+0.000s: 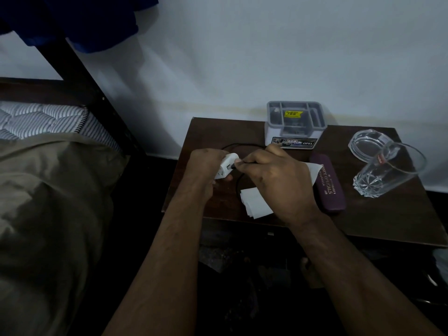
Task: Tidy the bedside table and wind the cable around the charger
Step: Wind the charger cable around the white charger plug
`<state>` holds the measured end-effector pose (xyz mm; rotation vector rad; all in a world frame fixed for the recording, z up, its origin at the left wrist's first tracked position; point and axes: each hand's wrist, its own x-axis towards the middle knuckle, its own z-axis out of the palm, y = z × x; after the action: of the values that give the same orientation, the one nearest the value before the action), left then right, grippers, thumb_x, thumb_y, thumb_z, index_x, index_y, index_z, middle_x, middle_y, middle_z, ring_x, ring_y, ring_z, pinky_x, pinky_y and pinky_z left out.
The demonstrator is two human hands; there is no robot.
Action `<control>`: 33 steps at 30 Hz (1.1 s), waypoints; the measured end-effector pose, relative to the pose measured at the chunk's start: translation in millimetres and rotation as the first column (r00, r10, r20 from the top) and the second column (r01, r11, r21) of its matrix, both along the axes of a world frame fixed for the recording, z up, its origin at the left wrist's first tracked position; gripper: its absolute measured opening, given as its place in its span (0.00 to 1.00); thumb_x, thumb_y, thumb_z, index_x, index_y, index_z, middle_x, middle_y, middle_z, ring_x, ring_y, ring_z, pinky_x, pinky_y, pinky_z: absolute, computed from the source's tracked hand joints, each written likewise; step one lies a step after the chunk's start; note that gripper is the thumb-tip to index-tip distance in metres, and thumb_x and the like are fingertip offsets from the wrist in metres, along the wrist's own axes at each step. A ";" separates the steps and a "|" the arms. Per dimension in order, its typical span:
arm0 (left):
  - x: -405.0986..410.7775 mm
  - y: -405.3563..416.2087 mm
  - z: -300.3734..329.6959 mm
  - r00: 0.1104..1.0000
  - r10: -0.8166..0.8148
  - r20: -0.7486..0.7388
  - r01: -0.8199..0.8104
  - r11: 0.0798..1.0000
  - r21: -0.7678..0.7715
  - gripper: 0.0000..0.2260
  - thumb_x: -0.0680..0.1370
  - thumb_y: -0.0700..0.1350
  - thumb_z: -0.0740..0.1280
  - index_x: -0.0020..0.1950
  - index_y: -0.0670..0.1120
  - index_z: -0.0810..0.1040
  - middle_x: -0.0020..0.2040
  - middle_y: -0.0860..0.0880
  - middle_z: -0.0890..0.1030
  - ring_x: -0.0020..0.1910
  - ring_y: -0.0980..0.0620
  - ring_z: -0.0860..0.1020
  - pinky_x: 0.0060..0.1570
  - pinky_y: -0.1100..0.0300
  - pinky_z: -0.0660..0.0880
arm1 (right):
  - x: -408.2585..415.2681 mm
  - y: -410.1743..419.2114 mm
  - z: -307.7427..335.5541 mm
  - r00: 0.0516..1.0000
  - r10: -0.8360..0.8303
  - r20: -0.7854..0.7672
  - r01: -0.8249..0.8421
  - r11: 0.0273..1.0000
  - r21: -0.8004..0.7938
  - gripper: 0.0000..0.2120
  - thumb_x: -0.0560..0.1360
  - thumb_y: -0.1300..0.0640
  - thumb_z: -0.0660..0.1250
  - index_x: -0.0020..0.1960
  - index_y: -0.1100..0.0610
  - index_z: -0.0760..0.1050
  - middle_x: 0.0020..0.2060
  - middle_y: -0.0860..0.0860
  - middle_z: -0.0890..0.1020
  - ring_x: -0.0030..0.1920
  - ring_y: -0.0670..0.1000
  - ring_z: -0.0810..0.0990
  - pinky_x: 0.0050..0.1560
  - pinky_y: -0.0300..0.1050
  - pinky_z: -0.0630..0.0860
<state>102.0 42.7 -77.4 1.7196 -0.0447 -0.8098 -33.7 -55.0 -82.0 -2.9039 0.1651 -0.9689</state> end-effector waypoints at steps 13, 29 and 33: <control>-4.2 -3.4 -1.4 0.982 0.091 0.164 -0.082 0.995 -0.060 0.11 0.83 0.42 0.63 0.60 0.40 0.81 0.57 0.38 0.80 0.36 0.50 0.78 0.20 0.67 0.73 | 5.2 4.4 5.5 0.998 0.016 0.069 -0.019 0.999 0.051 0.03 0.72 0.59 0.77 0.44 0.52 0.88 0.37 0.46 0.86 0.38 0.52 0.81 0.31 0.36 0.65; 1.9 0.2 23.9 0.876 0.287 -0.387 -0.481 0.573 -0.663 0.08 0.83 0.49 0.65 0.53 0.45 0.76 0.45 0.46 0.73 0.28 0.56 0.77 0.22 0.69 0.68 | 3.1 -26.5 3.8 0.982 -0.188 0.037 0.107 0.699 0.707 0.10 0.82 0.52 0.66 0.51 0.57 0.83 0.38 0.46 0.84 0.41 0.40 0.79 0.42 0.28 0.70; 3.4 3.6 27.1 0.851 0.214 -0.479 -0.522 0.444 -0.728 0.12 0.82 0.52 0.66 0.58 0.44 0.74 0.48 0.45 0.72 0.31 0.55 0.77 0.24 0.69 0.71 | 5.6 -36.2 -3.0 0.963 -0.236 -0.132 0.263 0.701 0.663 0.06 0.79 0.55 0.69 0.47 0.56 0.82 0.42 0.50 0.79 0.46 0.50 0.77 0.44 0.38 0.65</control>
<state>105.5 46.3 -50.3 0.5852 0.1517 -0.5558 -28.1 -91.2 -85.0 -2.2388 0.7646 -0.6768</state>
